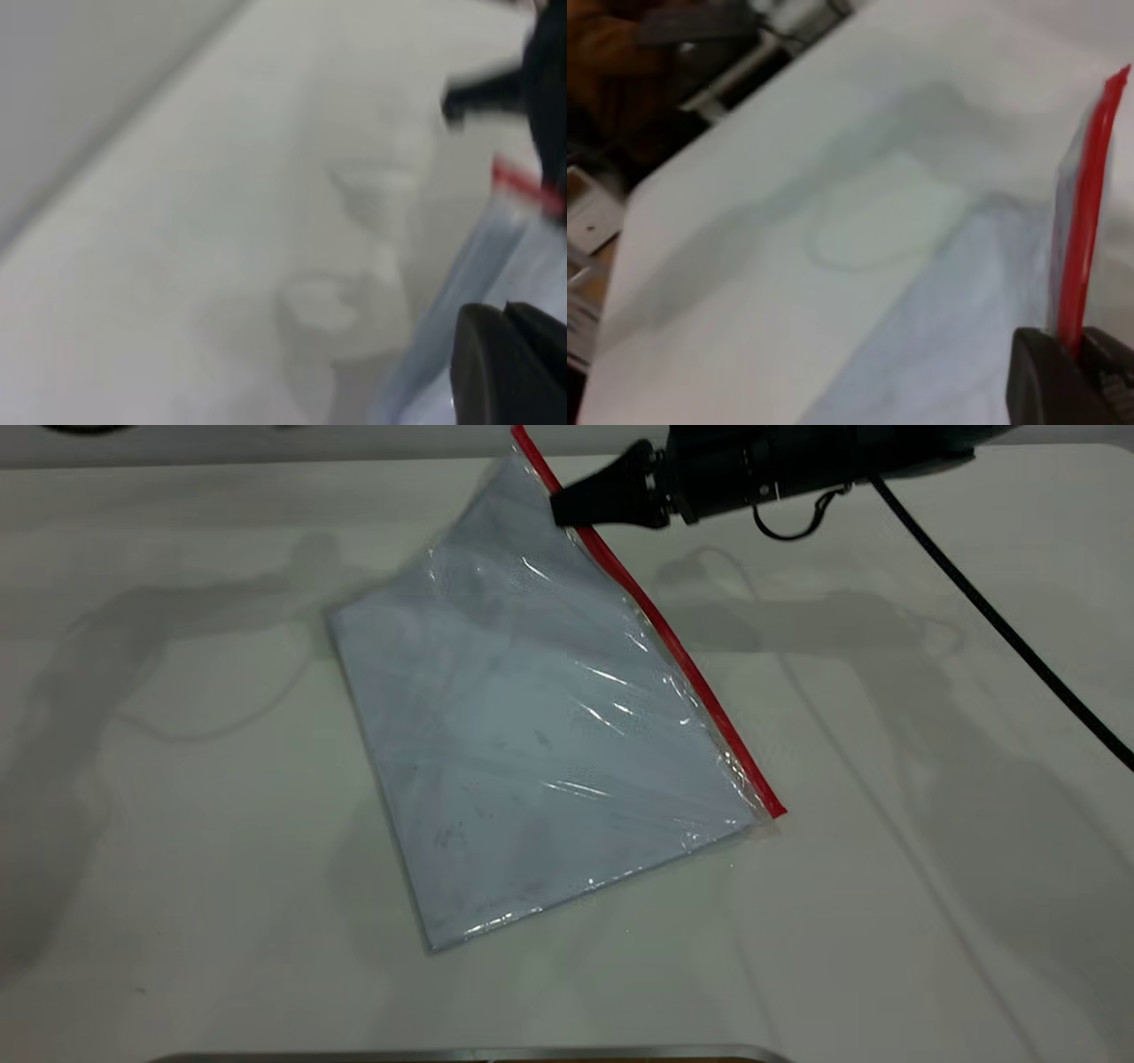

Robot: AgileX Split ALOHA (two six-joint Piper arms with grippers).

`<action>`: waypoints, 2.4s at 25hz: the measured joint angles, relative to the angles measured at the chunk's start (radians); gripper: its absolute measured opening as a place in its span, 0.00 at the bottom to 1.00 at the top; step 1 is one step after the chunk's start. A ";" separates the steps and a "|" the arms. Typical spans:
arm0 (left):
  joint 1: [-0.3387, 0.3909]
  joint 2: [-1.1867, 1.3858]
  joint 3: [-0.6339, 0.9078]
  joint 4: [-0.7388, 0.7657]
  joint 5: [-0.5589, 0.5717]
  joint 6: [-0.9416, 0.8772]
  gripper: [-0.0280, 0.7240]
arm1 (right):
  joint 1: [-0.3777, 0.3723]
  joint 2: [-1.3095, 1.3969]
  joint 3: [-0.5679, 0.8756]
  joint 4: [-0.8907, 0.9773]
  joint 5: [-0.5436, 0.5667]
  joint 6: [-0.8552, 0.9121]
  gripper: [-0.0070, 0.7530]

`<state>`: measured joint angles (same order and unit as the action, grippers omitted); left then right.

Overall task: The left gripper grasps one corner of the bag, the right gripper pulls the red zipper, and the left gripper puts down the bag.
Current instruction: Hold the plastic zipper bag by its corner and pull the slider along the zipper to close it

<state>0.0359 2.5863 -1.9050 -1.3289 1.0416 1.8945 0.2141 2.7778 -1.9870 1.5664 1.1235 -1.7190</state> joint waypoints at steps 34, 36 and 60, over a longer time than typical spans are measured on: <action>-0.077 0.006 -0.004 0.192 0.106 -0.154 0.58 | 0.073 0.002 -0.184 -0.108 0.044 0.208 0.07; -0.087 0.006 -0.004 0.205 0.099 -0.134 0.53 | 0.073 0.002 -0.184 -0.108 0.044 0.208 0.07; -0.080 0.006 0.001 0.105 0.100 -0.026 0.11 | 0.064 0.001 -0.197 -0.128 0.043 0.208 0.07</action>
<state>-0.0440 2.5920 -1.9041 -1.2237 1.1419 1.8684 0.2783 2.7786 -2.1842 1.4387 1.1668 -1.5112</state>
